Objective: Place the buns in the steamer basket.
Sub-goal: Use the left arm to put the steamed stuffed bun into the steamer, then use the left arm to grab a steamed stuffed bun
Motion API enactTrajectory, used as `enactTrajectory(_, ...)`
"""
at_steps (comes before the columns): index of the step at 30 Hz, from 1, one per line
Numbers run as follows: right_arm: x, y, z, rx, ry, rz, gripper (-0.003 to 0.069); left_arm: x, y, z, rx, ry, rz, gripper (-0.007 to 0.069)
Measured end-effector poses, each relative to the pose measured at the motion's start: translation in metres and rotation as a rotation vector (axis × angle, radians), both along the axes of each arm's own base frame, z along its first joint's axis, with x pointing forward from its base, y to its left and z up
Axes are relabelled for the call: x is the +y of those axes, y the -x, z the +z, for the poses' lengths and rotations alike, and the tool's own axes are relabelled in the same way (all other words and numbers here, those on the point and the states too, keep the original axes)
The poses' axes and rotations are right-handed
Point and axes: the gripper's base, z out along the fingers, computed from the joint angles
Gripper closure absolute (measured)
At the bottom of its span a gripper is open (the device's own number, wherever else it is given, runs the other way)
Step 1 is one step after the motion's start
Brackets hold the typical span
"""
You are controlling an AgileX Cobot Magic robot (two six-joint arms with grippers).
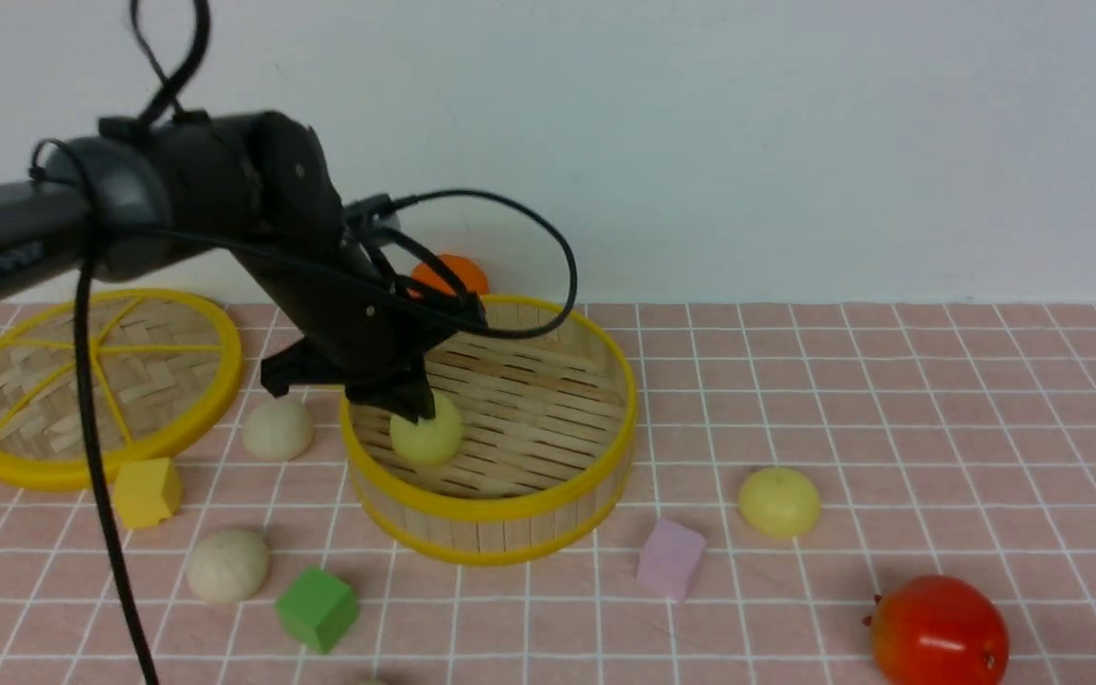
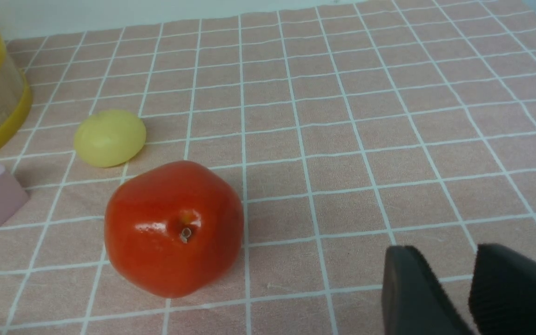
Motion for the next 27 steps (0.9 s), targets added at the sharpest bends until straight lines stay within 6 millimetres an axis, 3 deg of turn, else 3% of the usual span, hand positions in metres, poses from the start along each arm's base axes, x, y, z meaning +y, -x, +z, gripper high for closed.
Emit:
enactTrajectory(5, 0.0, 0.0, 0.0, 0.0, 0.0, 0.0, 0.0419, 0.001, 0.001, 0.004, -0.001, -0.003, 0.007, 0.0448)
enactTrajectory(6, 0.0, 0.0, 0.0, 0.0, 0.0, 0.0, 0.0419, 0.002, 0.003, 0.014, -0.002, -0.019, -0.007, 0.0384)
enactTrajectory(7, 0.0, 0.0, 0.0, 0.0, 0.0, 0.0, 0.0419, 0.003, 0.003, 0.016, -0.005, -0.021, -0.008, 0.0377)
enactTrajectory(8, 0.0, 0.0, 0.0, 0.0, 0.0, 0.0, 0.0419, 0.008, 0.01, 0.036, -0.013, -0.059, -0.03, 0.0324)
enactTrajectory(11, 0.0, 0.0, 0.0, 0.0, 0.0, 0.0, 0.0419, 0.015, 0.024, 0.065, -0.027, -0.104, -0.058, 0.0287)
enactTrajectory(12, 0.0, 0.0, 0.0, 0.0, 0.0, 0.0, 0.0419, 0.022, 0.045, 0.091, -0.013, -0.136, -0.085, 0.0274)
enactTrajectory(13, 0.0, 0.0, 0.0, 0.0, 0.0, 0.0, 0.0419, 0.022, 0.048, 0.094, -0.012, -0.138, -0.087, 0.0274)
enactTrajectory(14, 0.0, 0.0, 0.0, 0.0, 0.0, 0.0, 0.0419, 0.023, 0.067, 0.108, 0.003, -0.154, -0.111, 0.0272)
enactTrajectory(16, 0.0, 0.0, 0.0, 0.0, 0.0, 0.0, 0.0419, 0.017, 0.097, 0.116, 0.009, -0.164, -0.157, 0.0272)
enactTrajectory(18, 0.0, 0.0, 0.0, 0.0, 0.0, 0.0, 0.0419, 0.008, 0.125, 0.11, 0.046, -0.178, -0.205, 0.0272)
enactTrajectory(20, 0.0, 0.0, 0.0, 0.0, 0.0, 0.0, 0.0419, -0.002, 0.156, 0.09, 0.086, -0.199, -0.254, 0.0272)
enactTrajectory(21, 0.0, 0.0, 0.0, 0.0, 0.0, 0.0, 0.0419, -0.003, 0.158, 0.088, 0.089, -0.199, -0.253, 0.0272)
enactTrajectory(22, 0.0, 0.0, 0.0, 0.0, 0.0, 0.0, 0.0419, -0.009, 0.173, 0.069, 0.091, -0.208, -0.259, 0.0272)
enactTrajectory(26, 0.0, 0.0, 0.0, 0.0, 0.0, 0.0, 0.0419, -0.012, 0.179, 0.04, 0.086, -0.215, -0.228, 0.0272)
enactTrajectory(27, 0.0, 0.0, 0.0, 0.0, 0.0, 0.0, 0.0419, -0.012, 0.177, 0.021, 0.095, -0.228, -0.214, 0.0272)
